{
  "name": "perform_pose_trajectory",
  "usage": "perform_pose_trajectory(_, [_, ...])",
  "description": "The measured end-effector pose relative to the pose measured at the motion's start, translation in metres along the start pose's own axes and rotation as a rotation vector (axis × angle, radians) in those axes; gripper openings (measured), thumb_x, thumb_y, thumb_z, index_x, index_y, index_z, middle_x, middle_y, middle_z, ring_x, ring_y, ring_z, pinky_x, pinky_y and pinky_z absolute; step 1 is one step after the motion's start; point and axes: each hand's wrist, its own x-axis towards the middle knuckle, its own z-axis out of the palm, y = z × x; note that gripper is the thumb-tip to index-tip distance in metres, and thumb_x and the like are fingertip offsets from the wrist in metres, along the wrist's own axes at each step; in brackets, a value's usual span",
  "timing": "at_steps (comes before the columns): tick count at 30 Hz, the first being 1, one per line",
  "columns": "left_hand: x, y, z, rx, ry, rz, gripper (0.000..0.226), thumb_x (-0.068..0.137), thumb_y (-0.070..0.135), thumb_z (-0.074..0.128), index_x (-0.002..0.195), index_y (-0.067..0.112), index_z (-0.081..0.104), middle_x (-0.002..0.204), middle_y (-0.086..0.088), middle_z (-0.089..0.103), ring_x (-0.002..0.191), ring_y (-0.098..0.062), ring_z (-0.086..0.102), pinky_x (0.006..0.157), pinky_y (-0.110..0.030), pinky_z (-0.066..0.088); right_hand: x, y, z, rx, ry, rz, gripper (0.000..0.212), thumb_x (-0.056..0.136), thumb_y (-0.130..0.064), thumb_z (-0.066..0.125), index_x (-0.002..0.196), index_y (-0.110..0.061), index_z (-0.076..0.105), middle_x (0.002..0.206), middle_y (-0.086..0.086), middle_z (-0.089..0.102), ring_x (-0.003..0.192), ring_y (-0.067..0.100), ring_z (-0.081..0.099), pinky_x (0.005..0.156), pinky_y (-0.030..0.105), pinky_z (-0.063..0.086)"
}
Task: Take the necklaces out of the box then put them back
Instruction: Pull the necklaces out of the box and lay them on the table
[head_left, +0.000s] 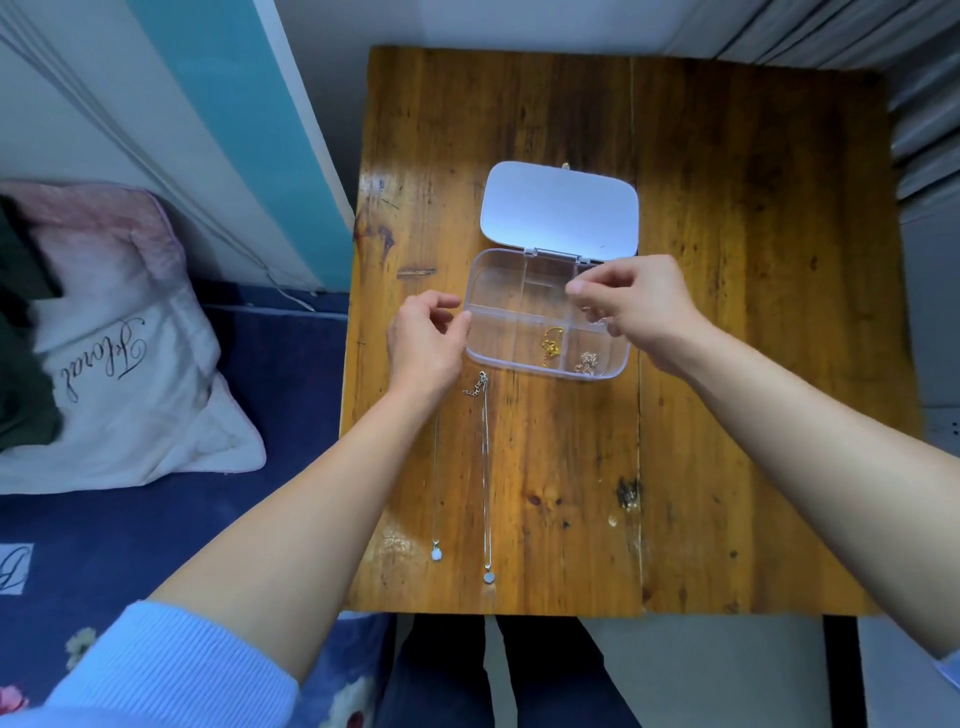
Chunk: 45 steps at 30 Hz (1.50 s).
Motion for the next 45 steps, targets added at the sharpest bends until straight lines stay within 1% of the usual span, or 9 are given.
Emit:
perform_pose_trajectory(6, [-0.003,0.039,0.031,0.208,-0.093,0.380,0.025,0.084,0.003,0.058,0.105,0.008,0.070,0.105,-0.013,0.063,0.103,-0.028,0.056,0.090,-0.034,0.043,-0.015,0.022,-0.045,0.324,0.034,0.254,0.010,0.078,-0.013,0.078,0.087,-0.010,0.074,0.075,0.002,0.075,0.061,0.011,0.067,0.047,0.019,0.045])
perform_pose_trajectory(11, [-0.003,0.051,0.072,0.468,-0.372,0.491,0.038,0.085,0.029,0.065,0.122,0.026,0.064,0.132,-0.006,0.049,0.125,-0.025,0.040,0.099,-0.037,0.034,-0.028,0.039,-0.058,0.552,0.014,0.375,0.009,0.081,-0.011,0.073,0.089,-0.007,0.073,0.069,0.000,0.072,0.057,0.009,0.062,0.043,0.017,0.043])
perform_pose_trajectory(19, [-0.005,0.046,0.089,0.510,-0.413,0.592,0.019,0.091,0.030,0.060,0.091,0.016,0.073,0.136,-0.007,0.051,0.129,-0.026,0.039,0.099,-0.041,0.035,-0.040,0.052,-0.080,0.721,0.002,0.394,0.006,0.084,-0.018,0.072,0.086,-0.013,0.071,0.072,-0.001,0.067,0.060,0.007,0.061,0.044,0.016,0.044])
perform_pose_trajectory(22, [-0.004,0.057,0.080,0.306,-0.398,0.493,0.016,0.089,0.024,0.061,0.081,0.012,0.066,0.114,-0.008,0.064,0.112,-0.023,0.052,0.092,-0.037,0.040,-0.044,0.060,-0.086,0.791,0.024,0.417,0.004,0.084,-0.016,0.070,0.087,-0.013,0.070,0.071,-0.001,0.066,0.059,0.008,0.060,0.043,0.017,0.043])
perform_pose_trajectory(25, [0.000,0.075,0.059,-0.053,-0.504,0.194,0.020,0.089,0.024,0.063,0.073,0.013,0.061,0.083,-0.006,0.071,0.073,-0.015,0.059,0.067,-0.027,0.047,-0.049,0.072,-0.085,0.829,0.042,0.441,0.010,0.083,-0.014,0.070,0.092,-0.011,0.071,0.070,-0.001,0.066,0.059,0.008,0.060,0.043,0.016,0.043])
perform_pose_trajectory(30, [0.008,0.089,0.019,-0.347,-0.784,-0.002,0.028,0.096,0.024,0.054,0.070,0.013,0.057,0.071,-0.010,0.070,0.090,-0.035,0.068,0.088,-0.035,0.051,-0.065,0.087,-0.068,0.834,0.026,0.456,0.009,0.081,-0.011,0.072,0.090,-0.009,0.073,0.070,0.000,0.068,0.058,0.008,0.061,0.043,0.017,0.046])
perform_pose_trajectory(35, [0.007,0.079,-0.012,-0.303,-0.879,-0.091,0.021,0.097,0.021,0.052,0.085,0.005,0.058,0.060,-0.003,0.033,0.051,-0.017,0.042,0.062,-0.029,0.051,-0.095,0.109,-0.046,0.786,0.052,0.500,0.016,0.080,-0.010,0.073,0.094,-0.004,0.071,0.071,0.003,0.071,0.059,0.008,0.064,0.044,0.017,0.048])
perform_pose_trajectory(41, [-0.005,0.053,-0.024,-0.276,-1.006,-0.245,0.027,0.095,0.018,0.054,0.069,0.013,0.056,0.059,-0.004,0.041,0.052,-0.018,0.044,0.052,-0.026,0.034,-0.137,0.143,-0.011,0.423,0.106,0.486,0.002,0.081,-0.006,0.074,0.080,-0.007,0.074,0.068,0.006,0.072,0.059,0.013,0.064,0.045,0.019,0.046])
perform_pose_trajectory(45, [-0.015,0.030,-0.016,-0.352,-0.904,-0.342,0.020,0.098,0.018,0.050,0.081,0.012,0.059,0.060,-0.002,0.050,0.053,-0.016,0.046,0.046,-0.021,0.035,-0.165,0.154,0.014,0.263,0.067,0.440,0.008,0.077,-0.010,0.079,0.074,-0.007,0.072,0.059,0.002,0.070,0.053,0.013,0.064,0.043,0.019,0.045])
